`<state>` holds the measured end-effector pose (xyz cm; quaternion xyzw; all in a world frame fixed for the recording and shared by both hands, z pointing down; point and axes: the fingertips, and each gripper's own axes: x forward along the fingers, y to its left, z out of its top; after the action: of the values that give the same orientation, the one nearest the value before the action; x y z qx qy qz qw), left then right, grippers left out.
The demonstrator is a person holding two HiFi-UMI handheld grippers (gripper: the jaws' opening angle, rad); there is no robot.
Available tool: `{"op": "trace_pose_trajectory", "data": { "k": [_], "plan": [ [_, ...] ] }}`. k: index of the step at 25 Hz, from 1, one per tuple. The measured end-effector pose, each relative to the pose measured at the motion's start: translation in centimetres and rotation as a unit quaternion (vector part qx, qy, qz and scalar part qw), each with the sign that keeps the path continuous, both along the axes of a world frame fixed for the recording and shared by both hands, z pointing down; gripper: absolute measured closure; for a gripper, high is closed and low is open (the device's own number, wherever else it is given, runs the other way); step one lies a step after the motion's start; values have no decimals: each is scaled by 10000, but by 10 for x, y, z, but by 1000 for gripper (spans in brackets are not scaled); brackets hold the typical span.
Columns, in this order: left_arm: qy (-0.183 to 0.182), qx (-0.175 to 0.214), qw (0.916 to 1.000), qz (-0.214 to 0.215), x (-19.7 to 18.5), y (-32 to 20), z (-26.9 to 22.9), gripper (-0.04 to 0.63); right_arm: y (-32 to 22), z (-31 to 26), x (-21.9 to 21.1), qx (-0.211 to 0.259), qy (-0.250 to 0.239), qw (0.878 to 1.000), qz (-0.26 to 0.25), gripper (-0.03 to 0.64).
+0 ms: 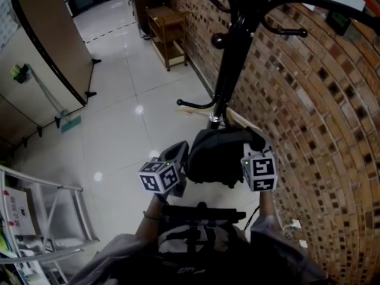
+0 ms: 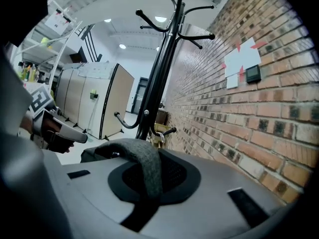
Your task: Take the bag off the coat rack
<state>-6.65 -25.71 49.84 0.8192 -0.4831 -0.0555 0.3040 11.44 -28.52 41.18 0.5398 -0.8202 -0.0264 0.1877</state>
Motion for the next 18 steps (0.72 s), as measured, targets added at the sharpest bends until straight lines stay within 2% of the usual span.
{"op": "trace_pose_trajectory", "data": {
  "k": [8, 18],
  "plan": [
    [119, 21, 9994, 315, 18, 1, -2, 588, 34, 15, 1, -265, 44, 9995, 178, 601],
    [35, -62, 9978, 656, 25, 16, 3, 588, 79, 60, 5, -797, -516, 9928, 734, 601]
  ]
}}
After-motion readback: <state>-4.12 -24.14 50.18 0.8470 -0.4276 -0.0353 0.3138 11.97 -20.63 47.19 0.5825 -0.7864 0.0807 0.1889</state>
